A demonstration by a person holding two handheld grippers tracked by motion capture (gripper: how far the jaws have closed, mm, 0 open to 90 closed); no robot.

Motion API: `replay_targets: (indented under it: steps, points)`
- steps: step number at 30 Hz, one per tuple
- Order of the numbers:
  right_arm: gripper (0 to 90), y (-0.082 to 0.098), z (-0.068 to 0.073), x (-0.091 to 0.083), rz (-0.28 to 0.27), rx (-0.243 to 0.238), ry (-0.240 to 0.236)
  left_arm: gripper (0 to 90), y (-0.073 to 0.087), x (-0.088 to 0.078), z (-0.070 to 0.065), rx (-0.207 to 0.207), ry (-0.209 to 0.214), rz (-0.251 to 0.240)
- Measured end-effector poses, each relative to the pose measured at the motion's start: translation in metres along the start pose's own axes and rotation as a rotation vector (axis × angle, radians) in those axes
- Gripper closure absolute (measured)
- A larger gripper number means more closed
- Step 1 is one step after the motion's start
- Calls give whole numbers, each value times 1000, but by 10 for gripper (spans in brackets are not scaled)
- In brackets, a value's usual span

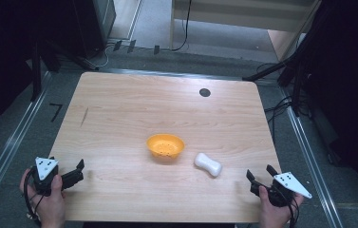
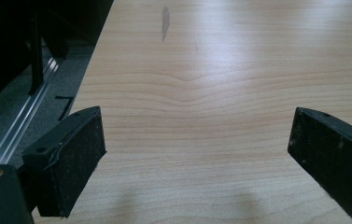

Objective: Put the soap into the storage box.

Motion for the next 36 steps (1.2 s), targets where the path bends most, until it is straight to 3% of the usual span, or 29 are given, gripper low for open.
replay_targets:
  steps: [5,10,11,12,13,15,16,17,24,36]
  points:
    - [265,-1,9,3,37,-63,-12,46,0,1,1,-2,-3,1]
    - [302,-6,11,7,108,-97,-82,47,-1,2,5,-37,-5,14]
    - [319,-8,12,7,129,-111,-95,47,-1,2,7,-45,-5,14]
    - [329,-10,17,9,189,-160,-108,47,-1,2,7,-54,-5,15]
    - [329,-11,19,11,215,-188,-119,47,-1,2,8,-57,-7,15]
    - [330,-12,20,13,247,-205,-142,47,-1,2,7,-51,-7,12]
    - [333,-12,24,17,297,-239,-181,47,-1,2,6,-38,-9,13]
    - [333,-12,25,18,322,-252,-188,47,-1,2,5,-34,-9,13]
    - [351,-24,35,25,368,-310,-253,47,-2,3,2,-9,-28,4]
    - [367,-51,47,40,457,-386,-323,47,-1,1,4,-21,-21,-23]
Point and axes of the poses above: each handheld gripper's, and its own axes: x roughly forward along the jaws, y roughly out of its underside, z roughly to its left, the point moved 2 cm from there along x, roughly forward along the jaws, and after that the axes turned 1 degree about -y, right-handed, at the moved point
